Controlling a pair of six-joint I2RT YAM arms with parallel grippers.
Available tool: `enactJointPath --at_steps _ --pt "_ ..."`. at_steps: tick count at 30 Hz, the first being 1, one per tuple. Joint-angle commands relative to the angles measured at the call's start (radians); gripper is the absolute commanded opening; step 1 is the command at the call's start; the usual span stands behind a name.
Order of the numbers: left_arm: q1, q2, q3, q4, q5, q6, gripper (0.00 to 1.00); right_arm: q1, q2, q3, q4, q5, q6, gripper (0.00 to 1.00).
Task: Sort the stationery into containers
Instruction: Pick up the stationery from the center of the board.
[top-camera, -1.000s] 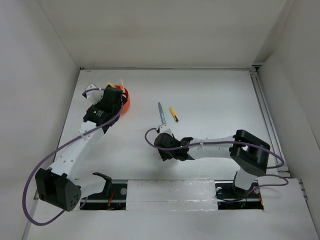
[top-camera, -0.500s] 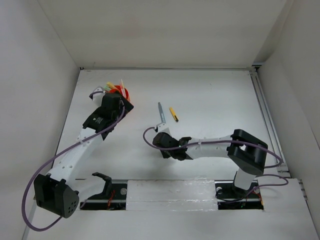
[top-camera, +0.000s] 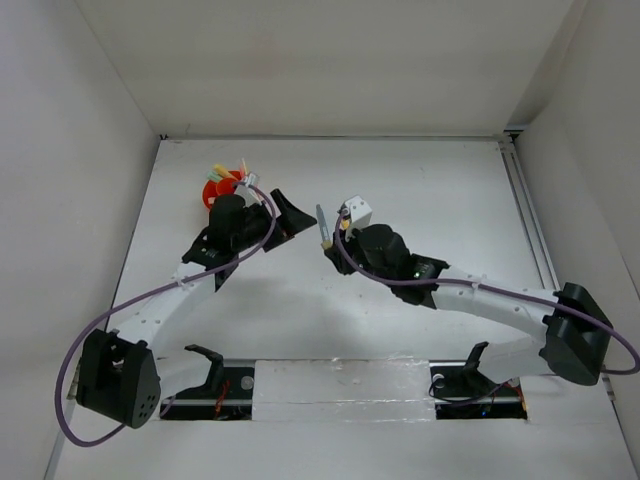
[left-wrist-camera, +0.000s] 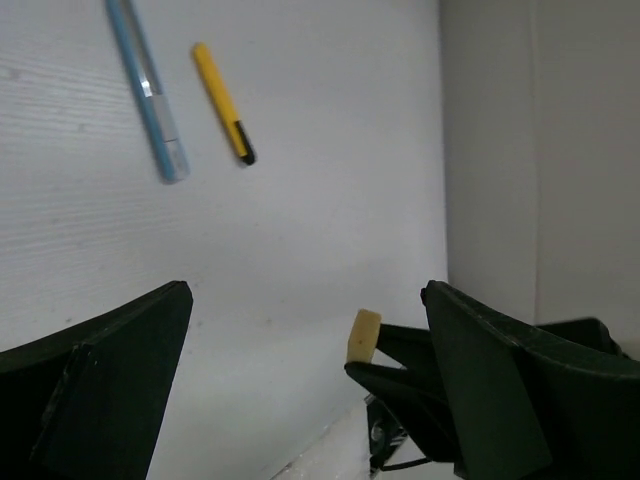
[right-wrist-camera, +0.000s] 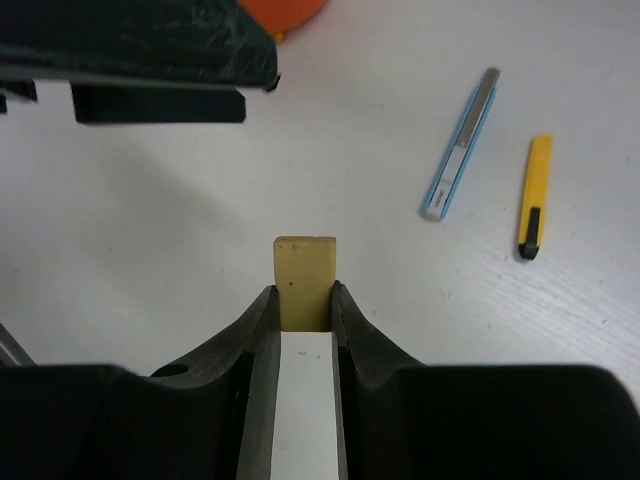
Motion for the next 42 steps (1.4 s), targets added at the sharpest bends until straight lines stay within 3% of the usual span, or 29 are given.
enactJointPath --at_steps 1,4,9,13,19,26,34,37,40,42 --pt "0.003 -0.007 -0.057 0.27 0.193 -0.037 1.0 -0.05 -0.003 0.013 0.098 -0.115 -0.077 0.0" --pt "0.003 -0.007 -0.094 0.421 0.285 -0.097 0.96 -0.084 -0.013 0.013 0.167 -0.217 -0.087 0.0" --pt "-0.02 0.015 -0.105 0.477 0.322 -0.109 0.85 -0.104 -0.031 0.024 0.194 -0.256 -0.122 0.0" --pt "-0.031 0.045 -0.105 0.477 0.332 -0.109 0.78 -0.104 -0.022 0.045 0.204 -0.282 -0.144 0.0" --pt "-0.031 0.055 -0.085 0.456 0.322 -0.079 0.5 -0.104 -0.013 0.064 0.213 -0.282 -0.144 0.0" --pt "-0.031 0.055 -0.085 0.447 0.322 -0.078 0.38 -0.104 -0.013 0.073 0.213 -0.252 -0.153 0.0" --pt "-0.031 0.036 -0.065 0.405 0.322 -0.068 0.15 -0.104 -0.013 0.073 0.213 -0.229 -0.153 0.0" --pt "-0.031 0.036 -0.065 0.405 0.322 -0.068 0.02 -0.104 -0.013 0.073 0.213 -0.229 -0.153 0.0" --pt "-0.031 0.045 -0.056 0.382 0.295 -0.059 0.0 -0.104 -0.013 0.073 0.213 -0.219 -0.153 0.0" --pt "-0.031 0.045 -0.046 0.365 0.251 -0.049 0.0 -0.104 -0.013 0.073 0.213 -0.206 -0.153 0.37"
